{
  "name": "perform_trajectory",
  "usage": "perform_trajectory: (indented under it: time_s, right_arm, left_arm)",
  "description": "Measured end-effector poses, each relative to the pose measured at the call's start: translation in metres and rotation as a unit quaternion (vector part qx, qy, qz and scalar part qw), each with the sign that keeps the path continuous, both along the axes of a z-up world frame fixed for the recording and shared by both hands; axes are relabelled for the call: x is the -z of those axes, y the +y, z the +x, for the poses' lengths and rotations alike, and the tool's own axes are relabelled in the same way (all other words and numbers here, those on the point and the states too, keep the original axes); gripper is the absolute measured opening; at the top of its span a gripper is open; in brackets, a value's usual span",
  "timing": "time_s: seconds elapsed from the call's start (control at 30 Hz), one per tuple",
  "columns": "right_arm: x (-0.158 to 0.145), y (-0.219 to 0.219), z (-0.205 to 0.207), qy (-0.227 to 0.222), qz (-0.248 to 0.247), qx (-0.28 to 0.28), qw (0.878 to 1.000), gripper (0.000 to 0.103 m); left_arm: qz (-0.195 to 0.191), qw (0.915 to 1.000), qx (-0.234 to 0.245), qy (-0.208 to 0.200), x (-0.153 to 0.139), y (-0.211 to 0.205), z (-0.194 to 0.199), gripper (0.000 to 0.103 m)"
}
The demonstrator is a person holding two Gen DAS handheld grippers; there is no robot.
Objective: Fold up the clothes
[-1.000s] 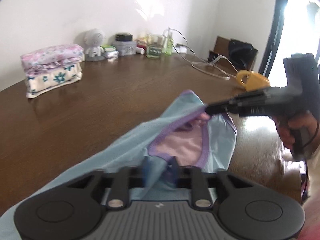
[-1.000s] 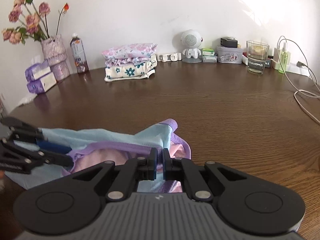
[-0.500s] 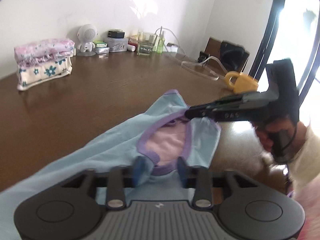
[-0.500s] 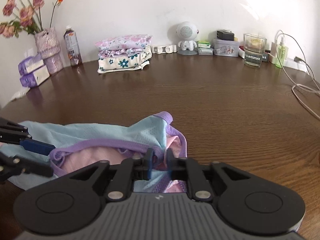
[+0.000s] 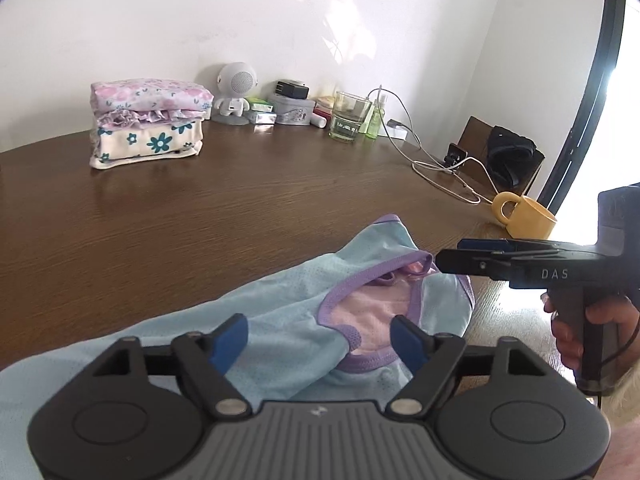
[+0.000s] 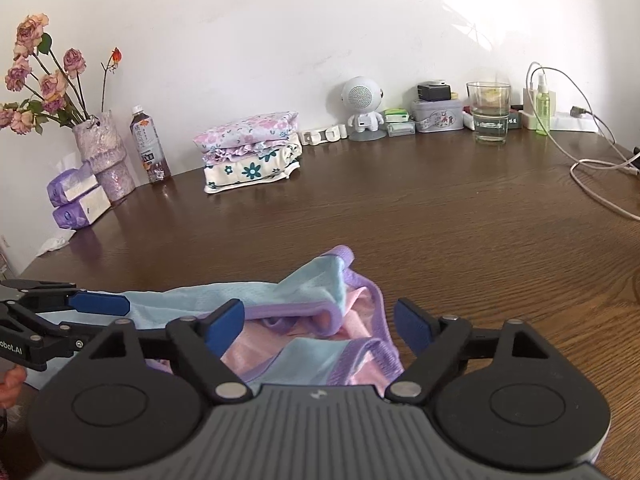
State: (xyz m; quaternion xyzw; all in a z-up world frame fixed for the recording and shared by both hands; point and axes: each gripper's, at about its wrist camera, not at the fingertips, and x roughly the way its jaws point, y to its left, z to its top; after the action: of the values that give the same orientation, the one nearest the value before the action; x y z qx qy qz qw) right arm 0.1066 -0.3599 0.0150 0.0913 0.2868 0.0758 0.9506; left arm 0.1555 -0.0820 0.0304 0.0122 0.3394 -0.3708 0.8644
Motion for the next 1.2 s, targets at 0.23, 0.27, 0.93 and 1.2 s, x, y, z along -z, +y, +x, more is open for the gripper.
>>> perform_trajectory:
  time_s: [0.23, 0.27, 0.93, 1.2]
  right_arm:
    - [0.001, 0.003, -0.009, -0.007, 0.004, 0.005, 1.000, 0.102]
    - [0.002, 0.002, -0.011, -0.007, 0.005, 0.007, 1.000, 0.102]
    - [0.031, -0.042, -0.032, 0.019, 0.156, 0.106, 0.982, 0.082]
    - [0.037, -0.024, -0.006, -0.002, 0.160, 0.116, 0.980, 0.065]
  left_arm:
    - [0.019, 0.9995, -0.017, -0.016, -0.004, -0.004, -0.009, 0.095]
    - [0.022, 0.9994, -0.019, -0.017, -0.004, -0.005, -0.010, 0.095]
    - [0.019, 0.9978, 0.058, -0.027, -0.009, -0.088, 0.022, 0.041]
    - [0.044, 0.9969, 0.066, -0.003, 0.016, -0.118, 0.044, 0.026]
